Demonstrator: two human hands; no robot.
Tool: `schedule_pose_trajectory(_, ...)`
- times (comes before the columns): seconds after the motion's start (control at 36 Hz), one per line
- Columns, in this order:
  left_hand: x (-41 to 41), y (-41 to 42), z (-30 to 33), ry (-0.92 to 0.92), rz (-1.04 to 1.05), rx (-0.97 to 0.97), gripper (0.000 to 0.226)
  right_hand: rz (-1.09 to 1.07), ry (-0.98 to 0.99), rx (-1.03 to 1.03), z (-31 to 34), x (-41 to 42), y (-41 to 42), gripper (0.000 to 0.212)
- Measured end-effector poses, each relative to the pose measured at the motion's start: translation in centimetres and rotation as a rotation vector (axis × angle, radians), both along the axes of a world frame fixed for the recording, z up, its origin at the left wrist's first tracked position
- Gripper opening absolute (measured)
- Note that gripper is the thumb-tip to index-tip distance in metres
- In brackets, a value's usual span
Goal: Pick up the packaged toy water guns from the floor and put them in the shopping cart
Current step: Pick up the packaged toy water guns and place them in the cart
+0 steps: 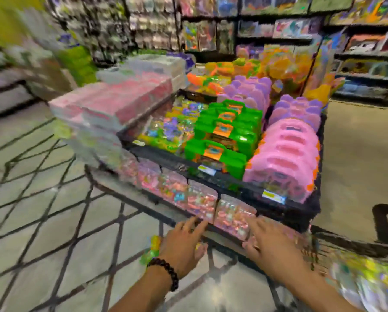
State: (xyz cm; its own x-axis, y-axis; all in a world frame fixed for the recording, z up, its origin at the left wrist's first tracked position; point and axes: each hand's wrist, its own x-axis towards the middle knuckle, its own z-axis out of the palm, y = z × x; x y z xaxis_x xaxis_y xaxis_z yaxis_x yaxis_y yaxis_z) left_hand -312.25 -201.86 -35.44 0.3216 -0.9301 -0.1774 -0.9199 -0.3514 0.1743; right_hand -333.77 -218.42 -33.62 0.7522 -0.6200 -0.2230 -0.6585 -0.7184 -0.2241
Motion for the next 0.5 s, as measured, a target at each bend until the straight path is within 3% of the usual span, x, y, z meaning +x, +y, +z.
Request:
schedule_pose_trajectory(0.28,13.3,24.7,0.3,-0.054,0.367,-0.041,0.061,0.248,0.002,-0.02,-0.1,15.2,15.7,0.072)
schedule_pose_trajectory(0.5,17.0,36.8,-0.2,-0.018,0.596,-0.097,0.062,0.412,0.031,0.023,-0.2,23.7,23.6,0.073)
